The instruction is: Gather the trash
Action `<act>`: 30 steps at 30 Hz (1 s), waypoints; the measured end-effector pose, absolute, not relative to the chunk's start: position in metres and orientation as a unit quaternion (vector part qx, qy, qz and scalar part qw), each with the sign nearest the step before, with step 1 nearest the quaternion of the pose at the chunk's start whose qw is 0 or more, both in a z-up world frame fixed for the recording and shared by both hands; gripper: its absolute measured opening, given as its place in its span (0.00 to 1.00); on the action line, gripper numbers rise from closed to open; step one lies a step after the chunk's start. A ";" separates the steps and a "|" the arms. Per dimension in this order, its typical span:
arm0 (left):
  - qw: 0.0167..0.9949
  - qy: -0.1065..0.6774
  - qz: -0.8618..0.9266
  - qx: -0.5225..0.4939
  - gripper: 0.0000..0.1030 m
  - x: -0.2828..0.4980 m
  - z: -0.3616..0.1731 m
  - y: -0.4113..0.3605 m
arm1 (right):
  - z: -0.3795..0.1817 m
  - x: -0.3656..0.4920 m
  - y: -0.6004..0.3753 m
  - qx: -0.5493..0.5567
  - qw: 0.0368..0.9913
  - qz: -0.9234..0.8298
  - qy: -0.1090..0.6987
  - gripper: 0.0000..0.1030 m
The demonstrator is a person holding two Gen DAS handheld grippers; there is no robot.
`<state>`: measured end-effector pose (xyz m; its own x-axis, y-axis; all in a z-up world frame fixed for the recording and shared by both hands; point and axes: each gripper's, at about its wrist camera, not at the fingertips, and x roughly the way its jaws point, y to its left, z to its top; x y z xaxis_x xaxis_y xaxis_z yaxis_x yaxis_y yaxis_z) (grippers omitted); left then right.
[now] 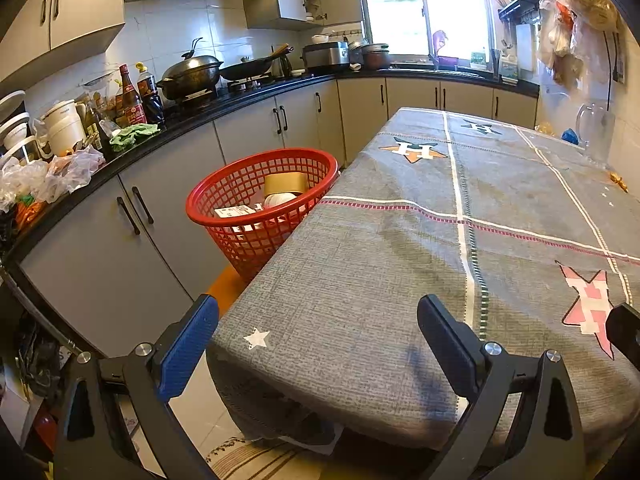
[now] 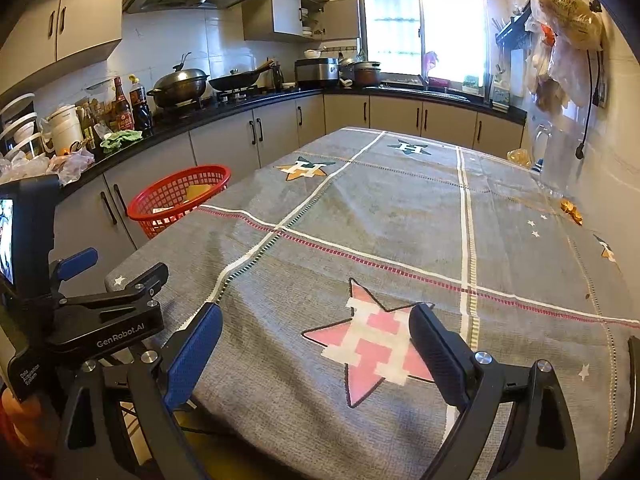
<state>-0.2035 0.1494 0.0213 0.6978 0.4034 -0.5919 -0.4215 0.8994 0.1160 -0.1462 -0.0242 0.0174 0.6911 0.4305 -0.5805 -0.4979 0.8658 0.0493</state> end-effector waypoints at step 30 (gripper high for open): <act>0.920 0.319 0.225 -0.011 0.96 -0.204 0.019 0.151 | 0.010 -0.137 -0.028 -0.038 0.913 0.250 0.320 0.94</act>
<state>-0.2040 0.1514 0.0195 0.6945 0.4078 -0.5928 -0.4222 0.8981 0.1231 -0.1370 -0.0277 0.0095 0.6705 0.4321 -0.6030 -0.4812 0.8720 0.0898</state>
